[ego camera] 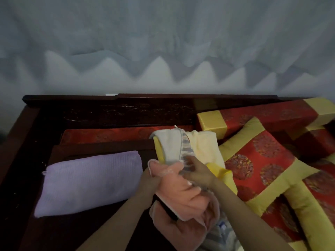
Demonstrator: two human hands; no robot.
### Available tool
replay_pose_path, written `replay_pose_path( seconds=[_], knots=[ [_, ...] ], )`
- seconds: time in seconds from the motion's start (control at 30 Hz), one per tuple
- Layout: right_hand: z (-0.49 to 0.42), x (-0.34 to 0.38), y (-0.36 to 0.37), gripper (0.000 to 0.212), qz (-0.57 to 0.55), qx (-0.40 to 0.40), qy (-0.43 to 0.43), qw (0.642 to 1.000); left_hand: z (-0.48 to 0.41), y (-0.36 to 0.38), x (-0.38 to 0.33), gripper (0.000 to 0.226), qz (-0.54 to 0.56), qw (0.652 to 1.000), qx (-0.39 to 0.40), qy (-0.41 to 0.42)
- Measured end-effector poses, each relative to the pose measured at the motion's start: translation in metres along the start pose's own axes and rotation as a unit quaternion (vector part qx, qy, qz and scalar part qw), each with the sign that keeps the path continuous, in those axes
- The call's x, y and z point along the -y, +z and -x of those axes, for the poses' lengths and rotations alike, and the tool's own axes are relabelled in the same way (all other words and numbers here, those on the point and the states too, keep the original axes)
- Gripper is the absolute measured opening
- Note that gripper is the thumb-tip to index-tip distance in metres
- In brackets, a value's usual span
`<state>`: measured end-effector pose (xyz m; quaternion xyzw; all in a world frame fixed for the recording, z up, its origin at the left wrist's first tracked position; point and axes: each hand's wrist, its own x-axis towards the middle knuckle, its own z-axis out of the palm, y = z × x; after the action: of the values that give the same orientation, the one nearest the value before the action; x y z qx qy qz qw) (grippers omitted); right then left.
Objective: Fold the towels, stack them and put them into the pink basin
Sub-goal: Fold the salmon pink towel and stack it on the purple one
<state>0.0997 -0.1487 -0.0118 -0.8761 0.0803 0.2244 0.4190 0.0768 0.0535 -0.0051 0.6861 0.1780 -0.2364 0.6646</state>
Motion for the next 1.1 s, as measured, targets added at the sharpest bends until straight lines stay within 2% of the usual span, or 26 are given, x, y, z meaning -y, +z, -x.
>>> replay_pose_path(
  seconds=[0.1,0.17,0.27,0.3,0.37,0.4,0.43,0.5,0.53,0.57,0.63,0.7,0.8,0.87,0.9,0.93,1.03,1.1],
  knots=[
    [0.007,0.022,-0.014,0.086,-0.048,0.08,-0.04,0.995,0.011,-0.005,-0.037,0.048,-0.023,0.994,0.06,0.09],
    [0.014,0.037,-0.025,0.074,-0.173,0.127,-0.045,0.976,0.014,-0.01,-0.062,0.048,-0.082,0.986,0.066,0.133],
    [0.029,0.066,-0.039,0.032,-0.417,0.188,-0.02,0.889,0.023,-0.019,-0.099,0.042,-0.185,0.958,0.018,0.218],
    [0.03,0.071,-0.041,0.03,-0.431,0.204,-0.043,0.878,0.024,-0.023,-0.106,0.038,-0.191,0.954,0.005,0.233],
    [0.032,0.081,-0.046,0.044,-0.443,0.216,-0.043,0.869,0.025,-0.032,-0.114,0.029,-0.187,0.954,-0.023,0.234],
    [0.035,0.087,-0.048,0.051,-0.413,0.204,-0.048,0.886,0.027,-0.035,-0.117,0.023,-0.184,0.955,-0.033,0.229],
    [0.037,0.093,-0.049,0.046,-0.348,0.178,-0.066,0.918,0.029,-0.038,-0.118,0.017,-0.181,0.956,-0.037,0.229],
    [0.041,0.102,-0.055,0.022,-0.159,0.098,-0.116,0.976,0.033,-0.047,-0.124,0.015,-0.185,0.953,-0.044,0.234],
    [0.041,0.105,-0.057,0.032,-0.073,0.04,-0.149,0.985,0.035,-0.052,-0.126,0.012,-0.195,0.951,-0.055,0.235],
    [0.039,0.104,-0.061,0.039,-0.028,-0.017,-0.172,0.985,0.035,-0.058,-0.127,0.008,-0.206,0.944,-0.071,0.247],
    [0.042,0.109,-0.074,0.03,-0.08,-0.104,-0.201,0.971,0.037,-0.07,-0.127,0.008,-0.264,0.912,-0.103,0.295],
    [0.048,0.124,-0.09,0.018,-0.126,-0.155,-0.244,0.949,0.043,-0.074,-0.124,0.006,-0.313,0.885,-0.098,0.33],
    [0.064,0.158,-0.109,0.022,-0.096,-0.205,-0.302,0.926,0.053,-0.069,-0.113,0.028,-0.431,0.825,-0.106,0.351],
    [0.075,0.18,-0.118,0.029,-0.171,-0.219,-0.298,0.913,0.05,-0.065,-0.102,0.042,-0.495,0.795,-0.13,0.326],
    [0.077,0.188,-0.123,0.031,-0.209,-0.224,-0.287,0.908,0.051,-0.064,-0.096,0.047,-0.504,0.799,-0.134,0.298],
    [0.083,0.198,-0.128,0.033,-0.239,-0.225,-0.274,0.904,0.051,-0.063,-0.088,0.044,-0.498,0.818,-0.13,0.257],
    [0.087,0.215,-0.142,0.036,-0.296,-0.265,-0.236,0.887,0.042,-0.074,-0.052,0.009,-0.457,0.871,-0.1,0.152],
    [0.086,0.218,-0.152,0.026,-0.283,-0.301,-0.204,0.888,0.038,-0.087,-0.029,0.026,-0.434,0.893,-0.079,0.091]
  ],
)
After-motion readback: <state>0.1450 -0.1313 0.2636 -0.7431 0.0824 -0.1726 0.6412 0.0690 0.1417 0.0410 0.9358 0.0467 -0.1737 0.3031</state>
